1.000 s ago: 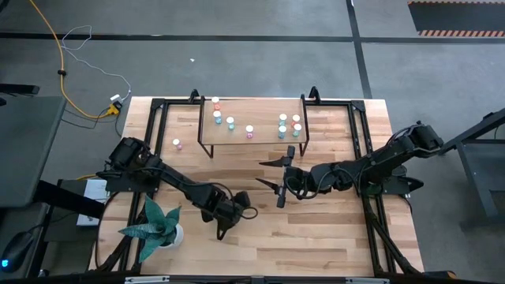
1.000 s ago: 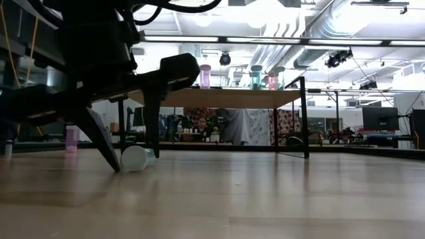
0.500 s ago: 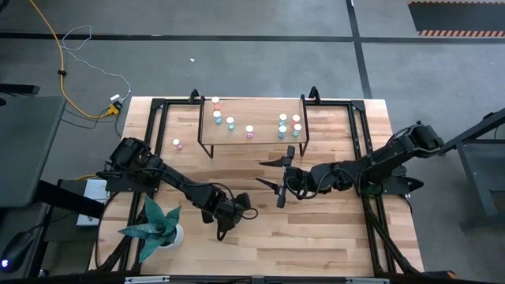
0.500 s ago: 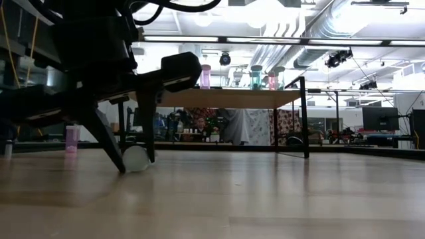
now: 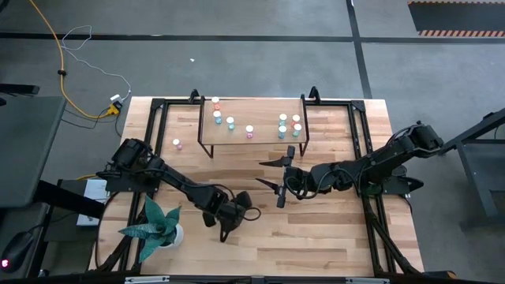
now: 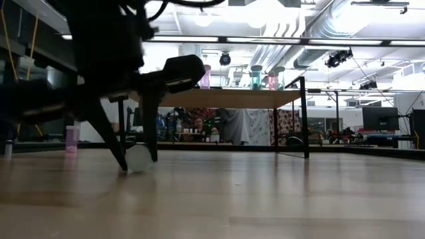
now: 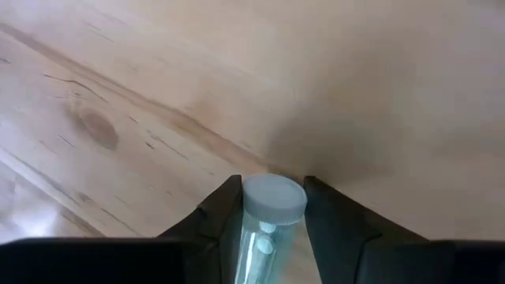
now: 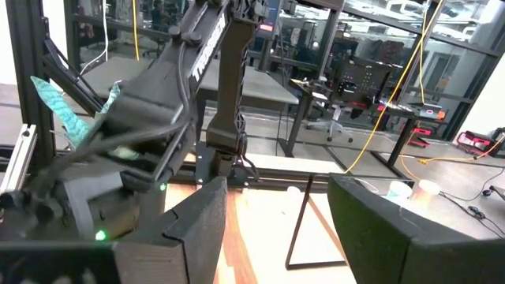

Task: Pick and place medicine bottles onto shelf by color
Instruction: Put the green pill bottle on the shelf

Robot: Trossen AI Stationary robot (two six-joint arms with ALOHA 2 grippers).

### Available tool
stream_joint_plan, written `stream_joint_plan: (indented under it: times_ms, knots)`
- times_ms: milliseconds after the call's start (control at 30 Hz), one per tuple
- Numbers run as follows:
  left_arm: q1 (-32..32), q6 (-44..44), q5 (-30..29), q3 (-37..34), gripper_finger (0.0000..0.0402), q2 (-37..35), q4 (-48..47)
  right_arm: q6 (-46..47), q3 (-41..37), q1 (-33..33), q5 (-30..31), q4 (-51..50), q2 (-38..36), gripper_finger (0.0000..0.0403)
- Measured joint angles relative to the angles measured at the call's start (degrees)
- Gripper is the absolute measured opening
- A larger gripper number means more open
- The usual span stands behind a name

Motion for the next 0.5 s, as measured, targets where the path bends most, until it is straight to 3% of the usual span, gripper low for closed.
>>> stream_joint_plan:
  times_ms: [233, 500]
  knots:
    - [-0.04, -8.72, 1.26, 1.41, 0.0103, -4.5, -6.16, 0.02, 0.0, 0.0, -0.02, -0.48, 0.02, 0.0211]
    - [0.89, -22.38, 0.33, 1.49, 0.0107, -16.66, -11.02, 0.23, 0.0, 0.0, -0.02, -0.69, 0.06, 0.0211]
